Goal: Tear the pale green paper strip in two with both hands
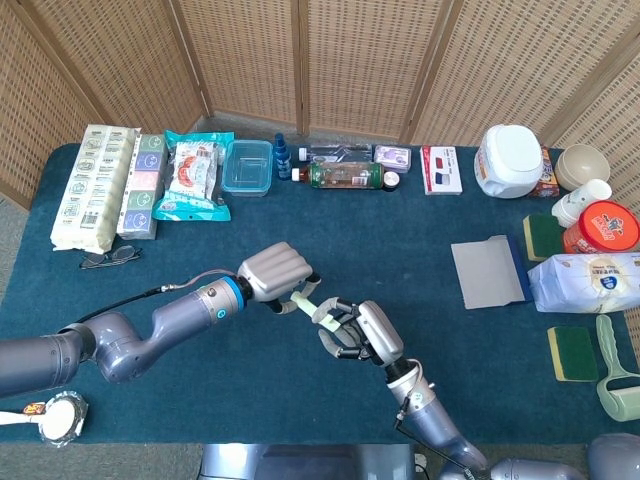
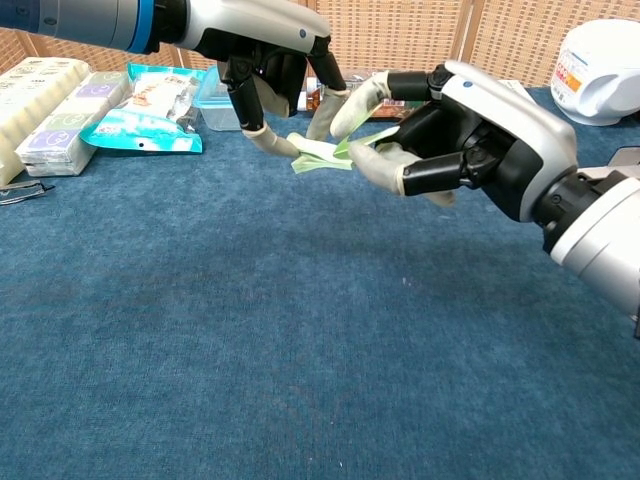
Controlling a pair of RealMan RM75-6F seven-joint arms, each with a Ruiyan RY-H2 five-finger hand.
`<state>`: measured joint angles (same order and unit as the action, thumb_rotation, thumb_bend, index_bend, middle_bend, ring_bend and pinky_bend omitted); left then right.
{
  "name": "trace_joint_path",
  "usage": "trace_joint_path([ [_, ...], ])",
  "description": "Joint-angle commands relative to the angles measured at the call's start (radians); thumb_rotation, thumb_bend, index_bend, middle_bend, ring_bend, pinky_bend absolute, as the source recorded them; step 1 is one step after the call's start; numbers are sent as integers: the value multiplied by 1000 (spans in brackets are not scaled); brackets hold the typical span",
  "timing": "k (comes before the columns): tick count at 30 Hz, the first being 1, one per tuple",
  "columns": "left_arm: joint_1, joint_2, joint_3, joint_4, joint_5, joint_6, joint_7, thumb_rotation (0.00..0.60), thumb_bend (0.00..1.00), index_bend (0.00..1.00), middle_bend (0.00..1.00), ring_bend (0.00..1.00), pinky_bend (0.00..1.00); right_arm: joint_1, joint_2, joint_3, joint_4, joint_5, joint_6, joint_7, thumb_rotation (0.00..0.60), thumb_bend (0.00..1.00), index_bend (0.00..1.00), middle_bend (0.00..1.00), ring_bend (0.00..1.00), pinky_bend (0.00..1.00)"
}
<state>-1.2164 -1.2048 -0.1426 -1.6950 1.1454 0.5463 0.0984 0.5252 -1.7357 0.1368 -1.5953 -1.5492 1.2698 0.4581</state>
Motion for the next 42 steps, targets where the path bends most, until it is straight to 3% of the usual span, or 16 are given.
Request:
trace_joint_path([
  [1, 1, -1, 0, 2, 3, -1, -1, 600, 420, 663, 1000, 1000, 903, 0, 0, 0, 1, 1, -1, -2, 600, 470, 484, 1000, 939, 908],
  [42, 12, -5, -9, 23, 41, -13, -44, 600, 420, 658, 1000, 1000, 903, 7, 21, -9, -1, -1, -17, -8, 600, 562, 409, 1000, 935, 908],
])
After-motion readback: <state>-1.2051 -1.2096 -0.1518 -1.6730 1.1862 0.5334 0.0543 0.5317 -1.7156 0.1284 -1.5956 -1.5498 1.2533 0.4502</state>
